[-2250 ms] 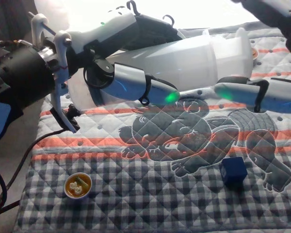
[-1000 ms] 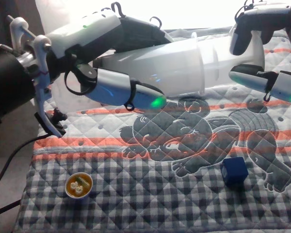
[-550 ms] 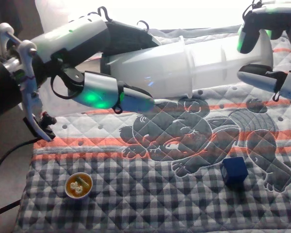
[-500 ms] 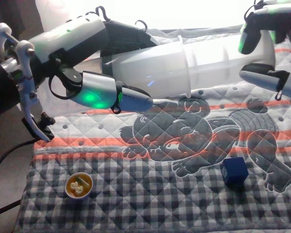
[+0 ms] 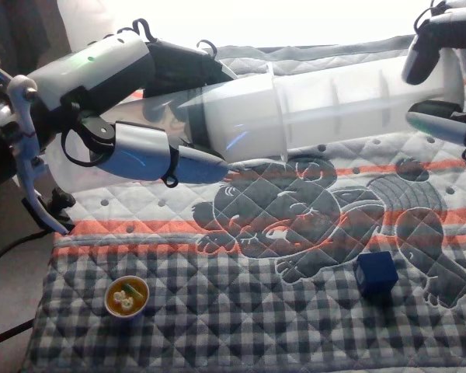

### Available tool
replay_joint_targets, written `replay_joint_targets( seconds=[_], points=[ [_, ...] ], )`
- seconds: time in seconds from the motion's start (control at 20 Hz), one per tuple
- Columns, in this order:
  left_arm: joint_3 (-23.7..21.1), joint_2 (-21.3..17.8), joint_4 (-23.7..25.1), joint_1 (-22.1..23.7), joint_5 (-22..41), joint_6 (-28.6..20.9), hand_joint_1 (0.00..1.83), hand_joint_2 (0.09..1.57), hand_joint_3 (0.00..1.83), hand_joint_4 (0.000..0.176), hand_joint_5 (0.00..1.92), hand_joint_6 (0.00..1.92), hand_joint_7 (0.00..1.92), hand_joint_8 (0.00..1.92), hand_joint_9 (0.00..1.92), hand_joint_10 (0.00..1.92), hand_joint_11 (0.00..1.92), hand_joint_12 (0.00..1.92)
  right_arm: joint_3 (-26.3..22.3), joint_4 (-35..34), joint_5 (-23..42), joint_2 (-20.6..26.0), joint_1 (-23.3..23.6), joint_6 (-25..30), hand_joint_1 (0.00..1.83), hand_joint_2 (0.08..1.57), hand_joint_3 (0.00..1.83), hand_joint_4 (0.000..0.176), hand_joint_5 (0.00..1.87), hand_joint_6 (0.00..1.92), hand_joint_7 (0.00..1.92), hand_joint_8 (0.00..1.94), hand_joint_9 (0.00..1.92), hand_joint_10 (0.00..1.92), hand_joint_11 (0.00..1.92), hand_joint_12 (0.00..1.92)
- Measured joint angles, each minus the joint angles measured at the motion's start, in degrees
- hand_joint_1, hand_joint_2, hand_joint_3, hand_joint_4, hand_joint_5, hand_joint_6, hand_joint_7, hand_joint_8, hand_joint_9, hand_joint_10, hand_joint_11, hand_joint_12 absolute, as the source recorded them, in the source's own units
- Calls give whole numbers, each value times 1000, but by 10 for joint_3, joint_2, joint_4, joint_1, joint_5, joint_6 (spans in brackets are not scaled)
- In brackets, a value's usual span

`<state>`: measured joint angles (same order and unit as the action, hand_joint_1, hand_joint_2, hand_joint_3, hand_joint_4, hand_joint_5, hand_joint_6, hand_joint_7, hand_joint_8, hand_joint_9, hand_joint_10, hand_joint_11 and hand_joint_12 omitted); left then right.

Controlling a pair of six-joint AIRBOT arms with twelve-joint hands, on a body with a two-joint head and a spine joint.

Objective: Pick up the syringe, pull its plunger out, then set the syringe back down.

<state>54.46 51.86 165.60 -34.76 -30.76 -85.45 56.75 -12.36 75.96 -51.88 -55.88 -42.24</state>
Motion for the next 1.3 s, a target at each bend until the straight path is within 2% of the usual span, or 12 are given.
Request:
replay_joint_targets(
  seconds=[0.25,0.6,0.65,0.7,0.8,0.85,0.95,1.0,1.05,1.15,1.2,1.3],
  points=[
    [0,-3,-8,-3,-6,3,1362,1171,0,0,802,1034,907,1162,804,1499,523,1808,0,-13,5,3,-2,-2,1324,1244,8,0,718,1270,709,1500,695,1641,670,1863],
    [1,-7,-15,-5,-10,4,1354,1180,1,0,802,1086,911,1178,738,1521,416,1848,0,-21,7,4,-2,-6,1312,1262,7,0,713,1333,673,1530,643,1675,615,1921],
    [1,-7,-16,-5,-10,4,1242,1184,3,0,793,1127,904,1269,711,1443,449,1906,0,-22,7,5,-2,-7,1187,1239,0,0,770,1320,729,1426,600,1533,550,1823],
    [1,-7,-17,-5,-10,3,1214,1189,1,0,789,1154,895,1288,709,1379,454,1896,0,-23,8,6,-2,-7,1120,1227,0,0,759,1325,558,1171,506,1307,453,1731],
    [6,-2,-17,-5,-12,3,1205,1185,0,0,800,1160,902,1263,748,1340,547,1868,0,-24,8,6,-2,-7,1074,1007,0,0,386,624,358,395,251,680,53,1558],
    [9,2,-23,-5,-12,2,1217,1171,0,0,820,1112,929,1231,798,1290,616,1825,0,-27,9,6,-2,-10,1034,870,0,53,323,295,251,122,187,385,10,1371],
    [21,10,-41,-5,-8,-1,1226,1156,0,0,841,1074,965,1171,853,1145,670,1723,0,-42,13,8,-5,-12,961,794,0,97,247,74,100,5,76,158,0,1162],
    [33,17,-47,-5,-4,0,1337,1160,2,0,808,1065,917,1106,846,1367,673,1671,0,-52,17,10,-5,-13,934,809,0,110,220,32,50,0,51,105,0,1127],
    [39,24,-47,-3,2,0,1359,1159,1,0,815,1103,902,1094,842,1390,655,1629,0,-53,21,11,-5,-13,878,801,0,124,150,6,9,0,10,57,0,1117],
    [51,46,-41,3,21,-1,1364,1159,0,0,831,1096,904,1102,820,1408,629,1651,0,-46,24,10,-5,-13,867,816,0,126,122,0,1,0,3,46,0,1114],
    [61,65,-31,6,40,-1,1364,1155,0,0,872,1076,911,1095,798,1398,598,1652,0,-38,24,10,-5,-13,847,822,0,113,104,3,0,0,11,37,0,1086],
    [82,97,-21,10,82,-1,1370,1147,0,0,860,1052,932,1074,840,1373,681,1628,0,-33,25,10,-5,-13,830,830,2,109,132,14,0,0,29,43,0,1085]
  ],
)
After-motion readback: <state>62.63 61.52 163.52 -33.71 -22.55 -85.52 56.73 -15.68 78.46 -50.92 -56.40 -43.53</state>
